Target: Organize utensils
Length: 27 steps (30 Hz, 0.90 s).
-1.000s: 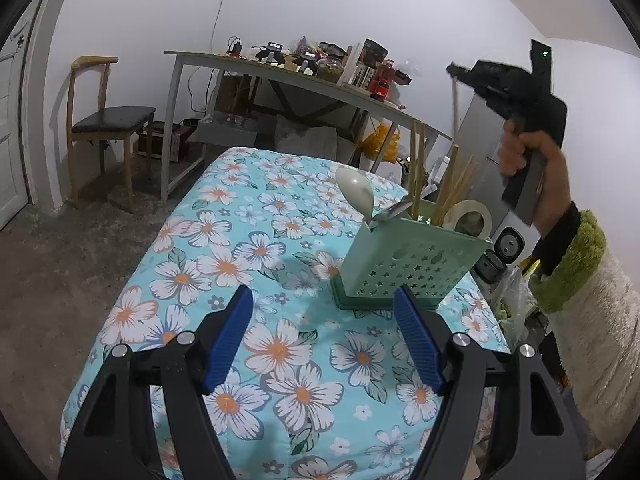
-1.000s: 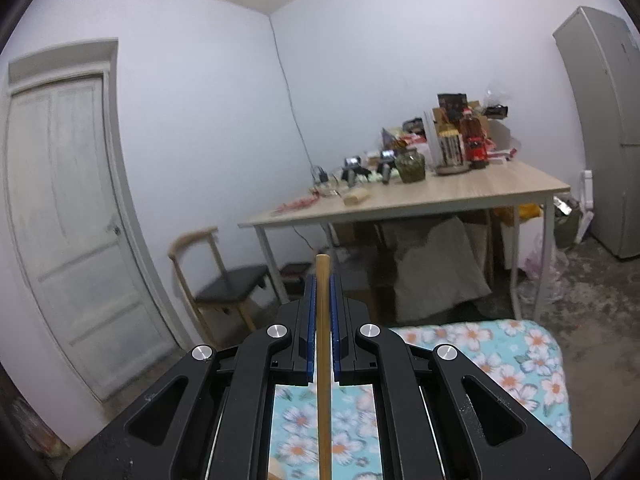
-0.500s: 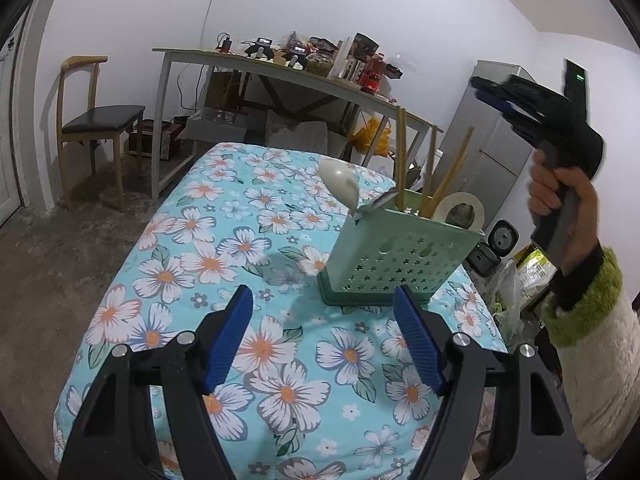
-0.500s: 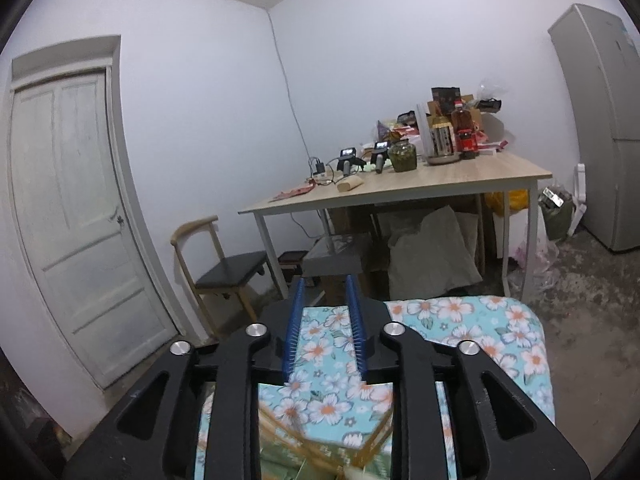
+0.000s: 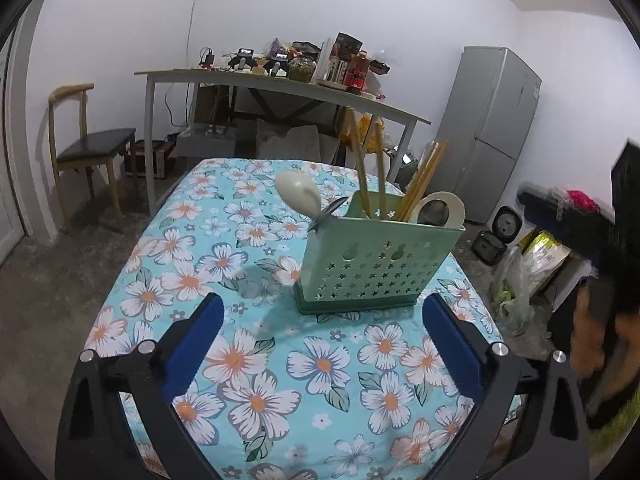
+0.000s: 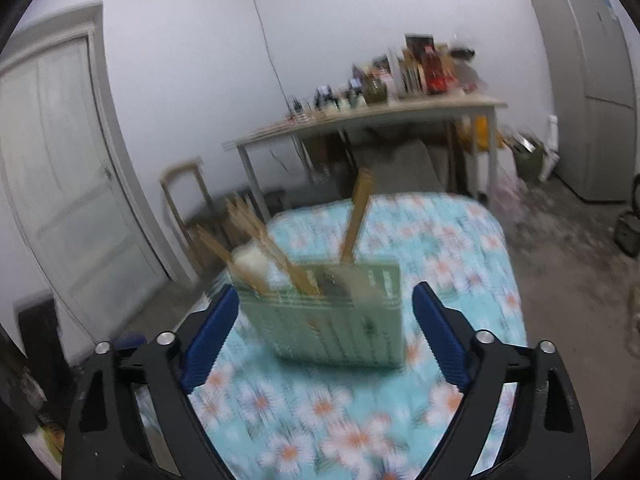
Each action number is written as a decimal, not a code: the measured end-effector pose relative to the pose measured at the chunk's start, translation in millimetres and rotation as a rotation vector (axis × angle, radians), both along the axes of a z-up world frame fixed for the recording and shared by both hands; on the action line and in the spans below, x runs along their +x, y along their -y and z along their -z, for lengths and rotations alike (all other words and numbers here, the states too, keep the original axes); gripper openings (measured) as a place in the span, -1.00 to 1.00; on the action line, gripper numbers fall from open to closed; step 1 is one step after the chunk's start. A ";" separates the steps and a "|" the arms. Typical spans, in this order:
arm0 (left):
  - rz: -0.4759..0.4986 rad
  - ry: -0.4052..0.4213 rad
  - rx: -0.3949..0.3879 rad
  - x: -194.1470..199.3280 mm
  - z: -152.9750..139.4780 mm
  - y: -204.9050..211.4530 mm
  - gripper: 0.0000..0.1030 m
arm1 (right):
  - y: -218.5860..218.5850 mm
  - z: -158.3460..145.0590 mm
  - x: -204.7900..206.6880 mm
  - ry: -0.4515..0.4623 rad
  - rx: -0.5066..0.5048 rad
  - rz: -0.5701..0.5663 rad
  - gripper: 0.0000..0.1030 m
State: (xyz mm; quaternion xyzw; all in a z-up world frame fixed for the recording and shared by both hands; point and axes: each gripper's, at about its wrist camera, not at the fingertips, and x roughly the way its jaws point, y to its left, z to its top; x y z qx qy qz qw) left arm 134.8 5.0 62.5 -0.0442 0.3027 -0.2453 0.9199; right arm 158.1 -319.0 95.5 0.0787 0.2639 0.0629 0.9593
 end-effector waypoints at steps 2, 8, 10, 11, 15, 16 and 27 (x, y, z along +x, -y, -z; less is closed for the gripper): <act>-0.003 -0.004 0.020 0.1 -0.5 7.1 0.89 | -5.5 14.4 -5.0 -0.049 -0.021 0.014 0.79; -0.095 -0.020 0.115 1.6 -1.5 27.2 0.89 | -14.7 36.0 -23.6 -0.093 -0.108 0.070 0.85; -0.120 -0.006 0.143 1.3 -2.1 32.4 0.89 | -15.9 37.6 -26.4 -0.096 -0.143 0.100 0.85; -0.137 0.001 0.161 0.7 -2.4 35.0 0.89 | -15.8 38.4 -27.6 -0.101 -0.161 0.120 0.85; -0.213 0.042 0.267 0.3 -3.3 46.4 0.89 | -7.6 38.3 -28.1 -0.108 -0.180 0.161 0.85; -0.224 0.043 0.288 1.1 -3.0 48.8 0.89 | -3.9 38.7 -29.3 -0.108 -0.177 0.172 0.85; -0.284 -0.019 0.351 3.3 1.7 65.0 0.89 | 26.6 42.3 -34.5 -0.096 -0.151 0.236 0.85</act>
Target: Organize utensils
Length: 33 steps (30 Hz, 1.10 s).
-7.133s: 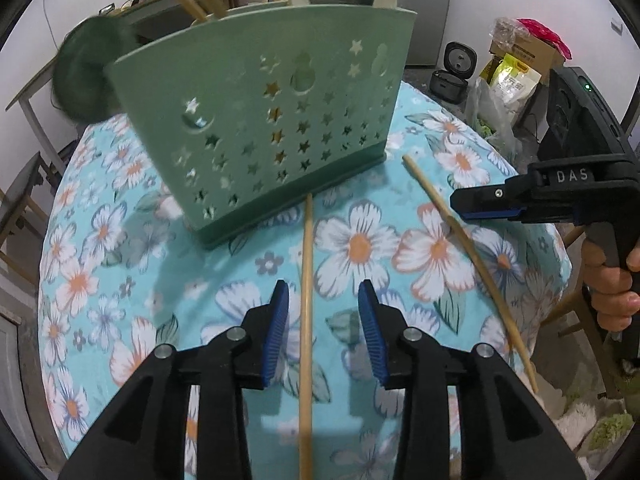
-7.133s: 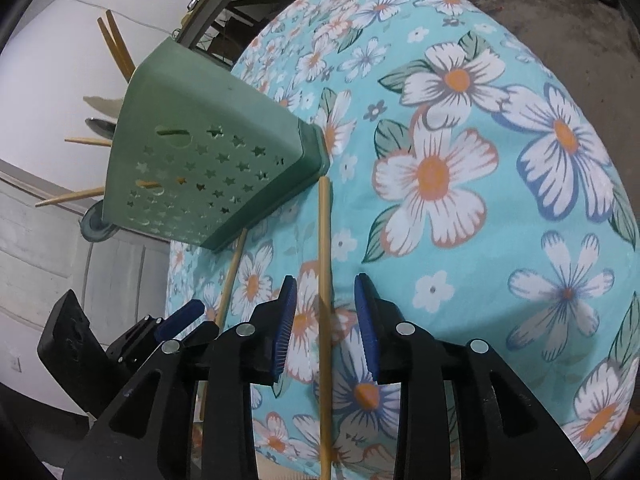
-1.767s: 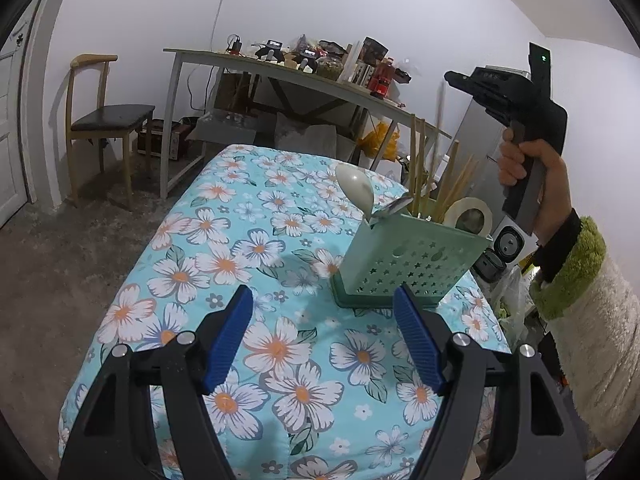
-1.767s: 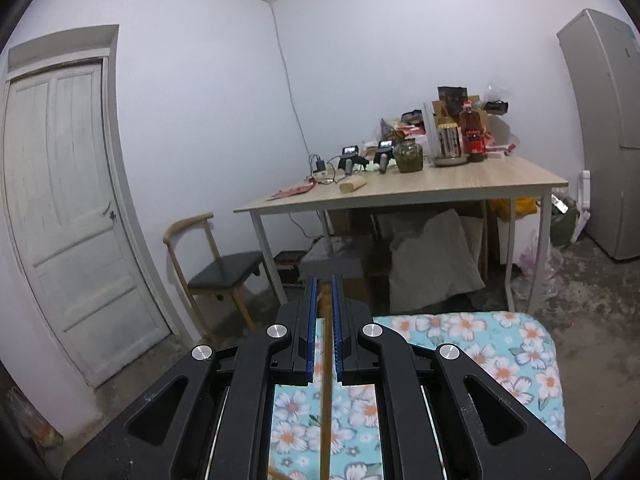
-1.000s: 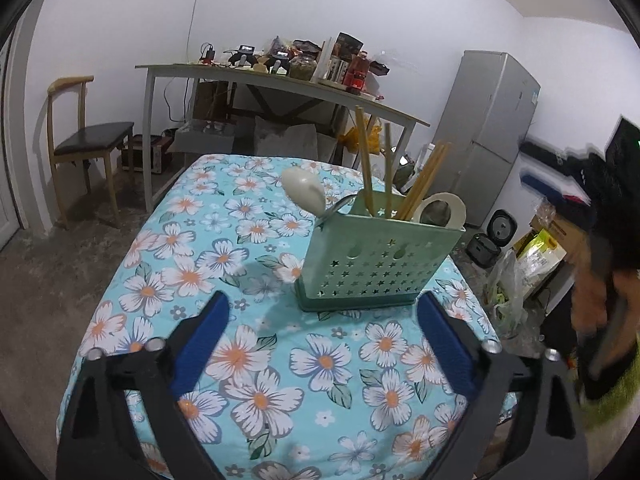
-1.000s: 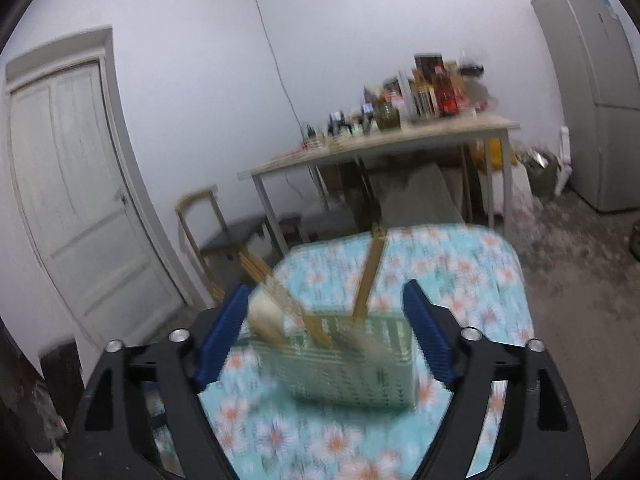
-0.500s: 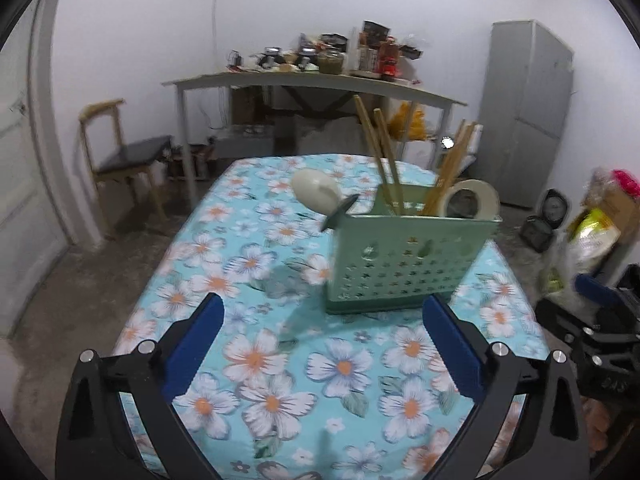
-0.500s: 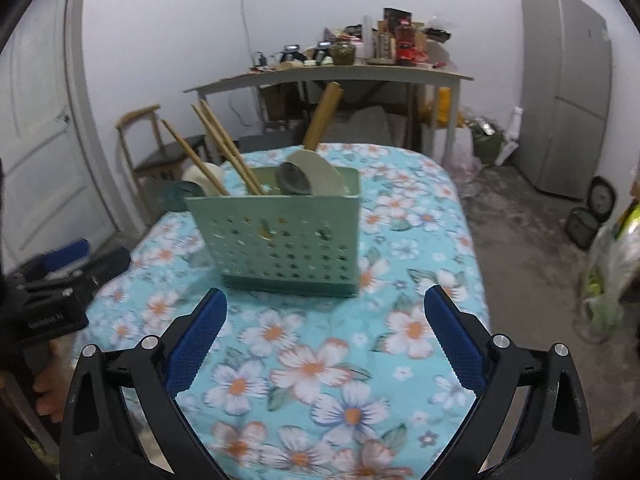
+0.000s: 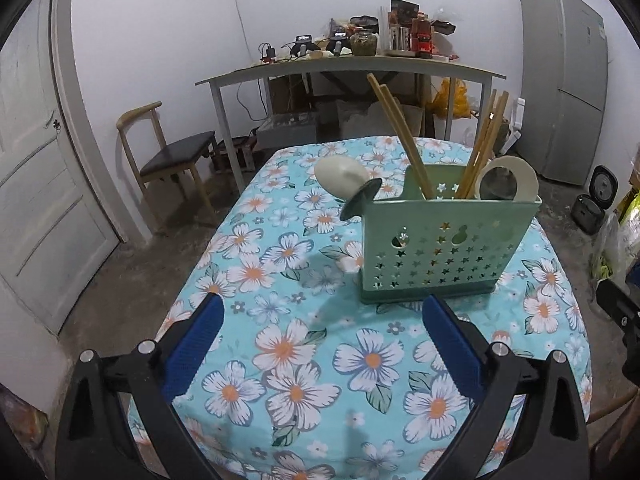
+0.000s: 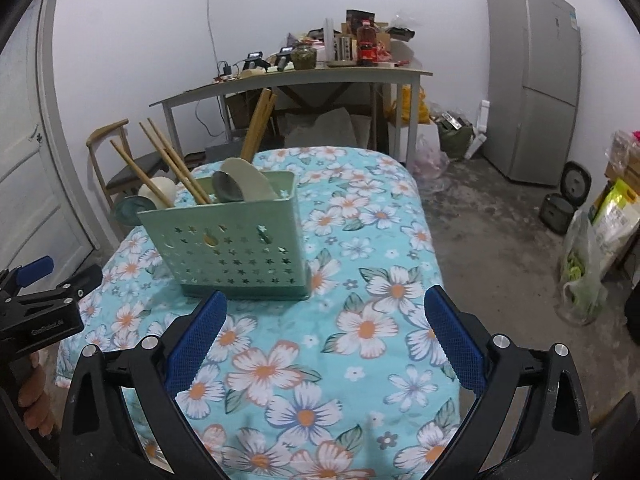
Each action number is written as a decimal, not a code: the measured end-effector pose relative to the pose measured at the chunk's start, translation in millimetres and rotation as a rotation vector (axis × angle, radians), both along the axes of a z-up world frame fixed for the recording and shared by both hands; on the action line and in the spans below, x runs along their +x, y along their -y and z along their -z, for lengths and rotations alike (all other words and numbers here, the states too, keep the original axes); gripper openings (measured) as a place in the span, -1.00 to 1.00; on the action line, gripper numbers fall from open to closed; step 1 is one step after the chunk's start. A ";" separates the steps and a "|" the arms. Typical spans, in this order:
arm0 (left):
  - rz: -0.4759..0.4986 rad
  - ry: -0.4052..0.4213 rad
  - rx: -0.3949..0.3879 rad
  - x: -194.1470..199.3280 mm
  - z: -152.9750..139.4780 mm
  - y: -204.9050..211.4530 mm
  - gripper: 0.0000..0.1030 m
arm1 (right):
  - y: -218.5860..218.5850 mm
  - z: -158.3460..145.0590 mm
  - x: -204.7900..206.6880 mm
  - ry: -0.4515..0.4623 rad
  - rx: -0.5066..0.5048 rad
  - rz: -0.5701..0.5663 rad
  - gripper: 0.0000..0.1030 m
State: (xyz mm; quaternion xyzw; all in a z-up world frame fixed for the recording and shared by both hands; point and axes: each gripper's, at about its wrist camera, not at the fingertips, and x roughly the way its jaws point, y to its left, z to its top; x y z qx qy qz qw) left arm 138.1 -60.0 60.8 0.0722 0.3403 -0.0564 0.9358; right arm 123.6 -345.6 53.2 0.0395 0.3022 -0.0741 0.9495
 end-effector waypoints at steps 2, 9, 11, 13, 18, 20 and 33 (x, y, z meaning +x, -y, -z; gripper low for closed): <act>0.005 0.000 0.014 -1.6 1.1 3.9 0.89 | 1.9 0.1 -0.5 -0.003 0.000 0.004 0.85; 0.016 -0.018 0.030 -2.5 5.5 8.9 0.89 | 1.8 2.2 -1.5 -0.013 -0.003 0.007 0.85; 0.017 -0.020 0.028 -2.8 6.0 8.9 0.89 | 1.1 2.2 -1.5 -0.013 -0.006 0.005 0.85; 0.017 -0.022 0.028 -2.6 6.2 8.4 0.89 | 1.4 2.6 -1.3 -0.014 -0.004 0.006 0.85; 0.009 -0.026 0.028 -3.0 7.5 5.8 0.89 | 1.4 3.3 -1.1 -0.024 0.006 0.009 0.85; 0.005 -0.029 0.023 -2.7 7.8 4.3 0.89 | 1.0 3.1 -1.6 -0.024 0.003 0.008 0.85; -0.035 -0.020 0.025 -0.6 4.7 -3.3 0.89 | 7.4 2.4 -2.3 -0.020 -0.006 0.021 0.85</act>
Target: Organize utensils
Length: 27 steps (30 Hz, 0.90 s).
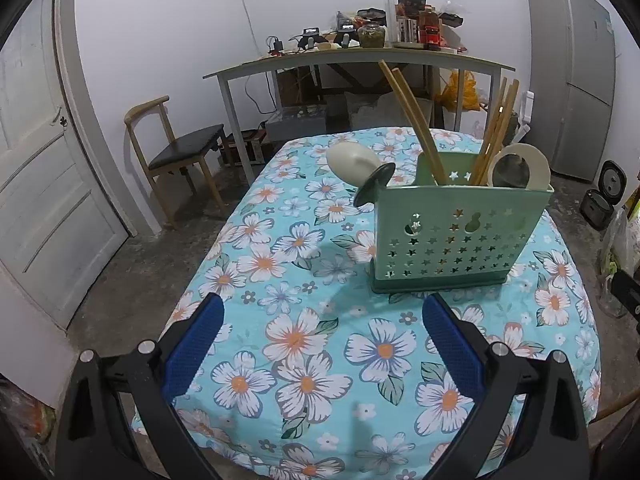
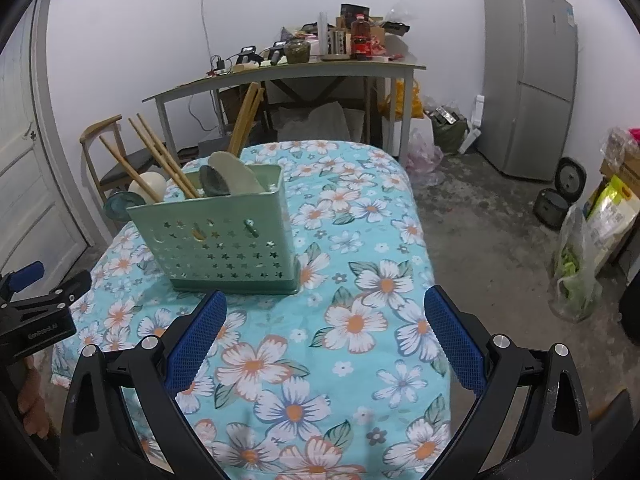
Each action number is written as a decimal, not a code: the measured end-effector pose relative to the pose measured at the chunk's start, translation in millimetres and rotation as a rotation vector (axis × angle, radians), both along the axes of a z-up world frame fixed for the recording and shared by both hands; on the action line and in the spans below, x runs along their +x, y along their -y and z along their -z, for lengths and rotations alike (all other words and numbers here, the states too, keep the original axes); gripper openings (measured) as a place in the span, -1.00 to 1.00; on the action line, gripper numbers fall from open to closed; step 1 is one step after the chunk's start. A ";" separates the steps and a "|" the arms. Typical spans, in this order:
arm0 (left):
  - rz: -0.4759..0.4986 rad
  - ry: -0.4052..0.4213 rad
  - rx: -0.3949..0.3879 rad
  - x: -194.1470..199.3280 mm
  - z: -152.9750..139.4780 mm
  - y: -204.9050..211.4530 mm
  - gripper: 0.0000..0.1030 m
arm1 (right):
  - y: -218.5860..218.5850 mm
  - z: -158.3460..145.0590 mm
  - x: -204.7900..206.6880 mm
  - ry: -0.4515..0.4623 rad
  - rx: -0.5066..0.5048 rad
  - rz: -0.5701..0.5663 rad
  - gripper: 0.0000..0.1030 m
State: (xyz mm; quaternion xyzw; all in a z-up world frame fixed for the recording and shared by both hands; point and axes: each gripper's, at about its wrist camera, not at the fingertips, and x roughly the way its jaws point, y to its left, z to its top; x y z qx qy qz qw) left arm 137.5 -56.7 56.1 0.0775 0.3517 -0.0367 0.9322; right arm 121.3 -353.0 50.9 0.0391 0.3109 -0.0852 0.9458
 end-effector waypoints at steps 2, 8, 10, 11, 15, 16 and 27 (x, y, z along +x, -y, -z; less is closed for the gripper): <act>-0.002 0.003 0.000 -0.5 -0.7 -0.5 0.89 | 6.4 -2.1 -1.7 0.006 -0.007 0.019 0.85; -0.053 0.020 0.003 -0.9 -2.9 -5.6 0.89 | 24.3 -6.0 -6.4 0.014 0.002 0.063 0.85; -0.083 0.018 -0.003 -0.2 -2.7 -10.2 0.89 | 24.6 -6.4 -6.9 0.015 0.000 0.064 0.85; -0.093 0.017 -0.005 0.5 -2.9 -12.0 0.89 | 24.9 -6.4 -6.8 0.014 0.000 0.062 0.85; -0.124 0.011 -0.009 1.7 -2.8 -18.7 0.89 | 26.3 -6.2 -6.7 0.011 -0.001 0.053 0.85; -0.128 0.012 -0.009 1.6 -3.2 -19.1 0.89 | 25.6 -6.0 -6.1 0.011 -0.001 0.052 0.85; -0.137 0.015 -0.002 0.3 -4.7 -20.6 0.89 | 21.9 -5.2 -5.5 0.007 -0.004 0.042 0.85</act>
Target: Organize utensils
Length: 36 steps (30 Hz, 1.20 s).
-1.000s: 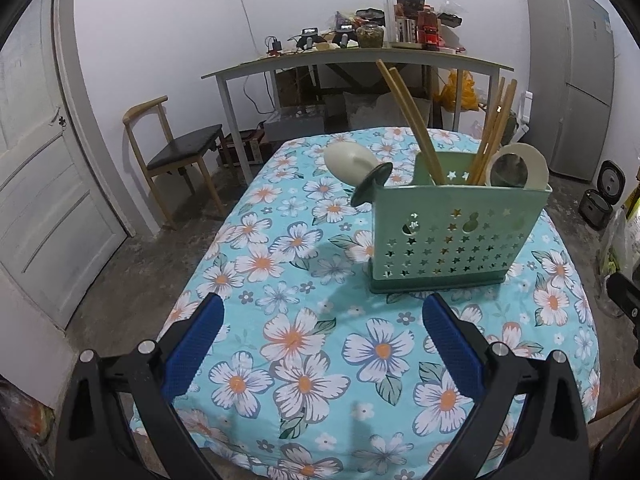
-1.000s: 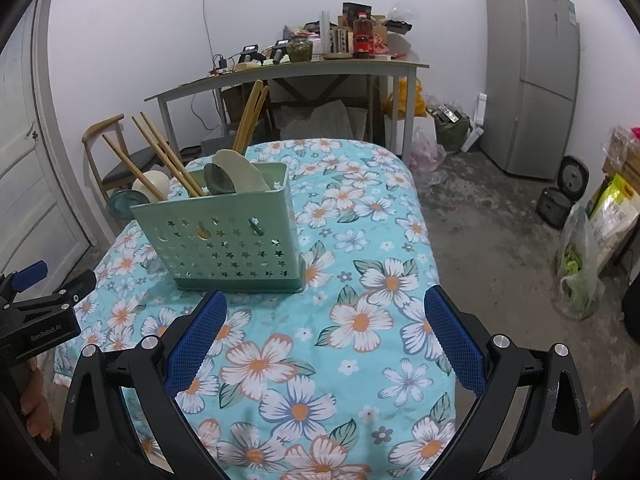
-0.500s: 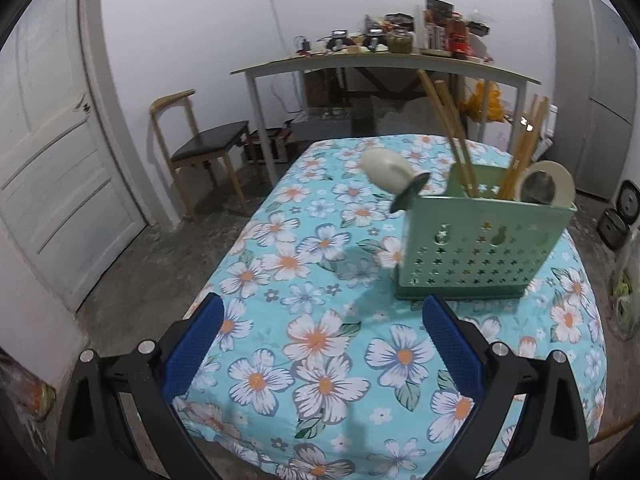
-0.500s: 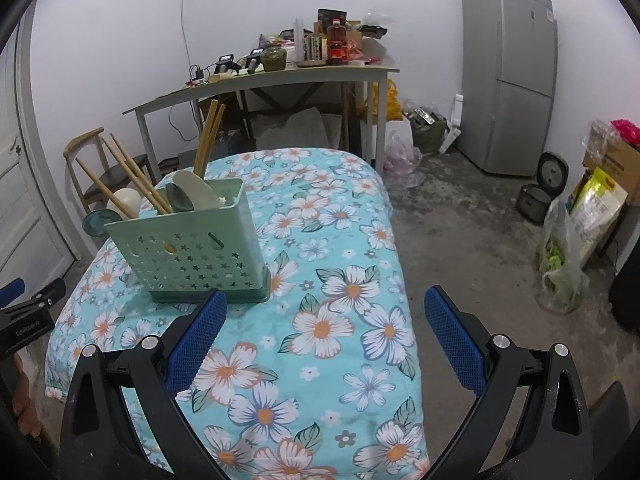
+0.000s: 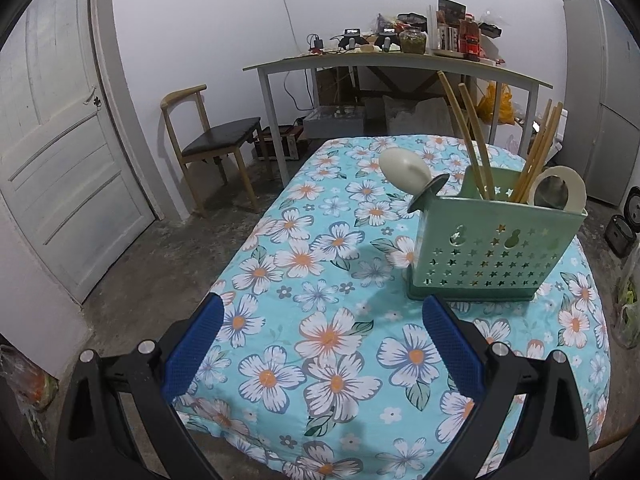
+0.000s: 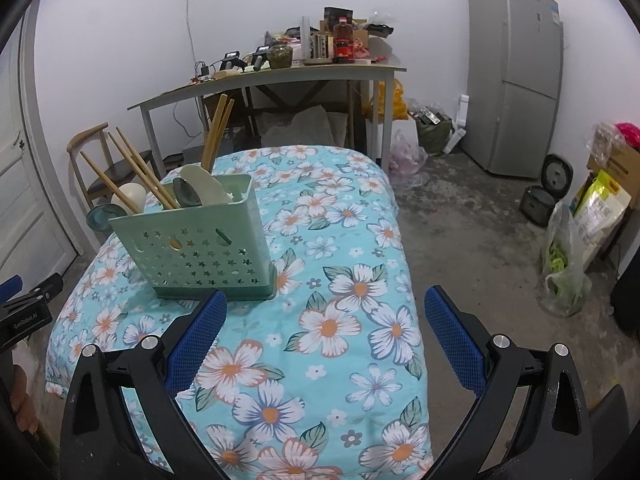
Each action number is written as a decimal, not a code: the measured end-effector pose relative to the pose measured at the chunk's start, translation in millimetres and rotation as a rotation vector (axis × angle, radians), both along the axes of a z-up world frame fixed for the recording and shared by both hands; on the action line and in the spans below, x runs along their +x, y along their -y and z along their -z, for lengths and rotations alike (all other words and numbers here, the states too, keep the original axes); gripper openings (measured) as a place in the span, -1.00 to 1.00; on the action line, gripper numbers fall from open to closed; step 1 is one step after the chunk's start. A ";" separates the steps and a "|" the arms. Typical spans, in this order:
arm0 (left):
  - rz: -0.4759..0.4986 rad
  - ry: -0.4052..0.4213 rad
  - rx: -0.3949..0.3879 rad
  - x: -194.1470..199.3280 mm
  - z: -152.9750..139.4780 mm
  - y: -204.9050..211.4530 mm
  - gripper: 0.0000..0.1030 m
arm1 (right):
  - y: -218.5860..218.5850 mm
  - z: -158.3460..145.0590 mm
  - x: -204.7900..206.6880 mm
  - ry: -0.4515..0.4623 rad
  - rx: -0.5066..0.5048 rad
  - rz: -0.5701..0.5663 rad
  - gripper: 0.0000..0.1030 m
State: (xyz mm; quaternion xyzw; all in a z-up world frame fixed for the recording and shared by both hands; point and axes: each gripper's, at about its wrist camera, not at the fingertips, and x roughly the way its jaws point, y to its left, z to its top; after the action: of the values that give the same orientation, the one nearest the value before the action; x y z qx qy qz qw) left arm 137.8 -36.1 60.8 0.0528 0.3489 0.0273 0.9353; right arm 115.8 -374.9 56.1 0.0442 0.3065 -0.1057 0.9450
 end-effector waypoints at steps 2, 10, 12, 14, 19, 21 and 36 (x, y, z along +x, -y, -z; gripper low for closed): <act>-0.003 0.002 0.001 -0.2 -0.2 0.3 0.89 | -0.5 0.5 0.3 -0.001 -0.001 -0.002 0.85; -0.012 -0.002 -0.004 0.1 0.5 -2.1 0.89 | -2.9 1.0 0.6 -0.001 -0.001 -0.008 0.85; -0.011 -0.002 -0.002 0.3 0.6 -2.2 0.89 | -3.1 1.7 0.9 -0.002 -0.002 -0.006 0.85; -0.010 -0.004 -0.003 0.3 0.8 -2.7 0.89 | -3.4 1.9 0.6 -0.002 -0.001 -0.007 0.85; -0.012 -0.005 -0.003 0.2 1.2 -2.4 0.89 | -3.6 1.9 0.8 -0.002 -0.001 -0.006 0.85; -0.011 -0.006 -0.003 0.2 1.2 -2.6 0.89 | -3.9 2.1 0.9 -0.003 -0.003 -0.006 0.85; -0.008 -0.012 0.000 0.2 3.7 -2.7 0.89 | -3.2 3.6 1.4 -0.002 0.000 -0.007 0.85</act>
State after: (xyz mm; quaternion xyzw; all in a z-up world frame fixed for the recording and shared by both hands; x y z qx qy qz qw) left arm 138.0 -33.4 57.1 0.0515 0.3545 0.0306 0.9331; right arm 117.1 -371.7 52.5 0.0427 0.3076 -0.1023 0.9450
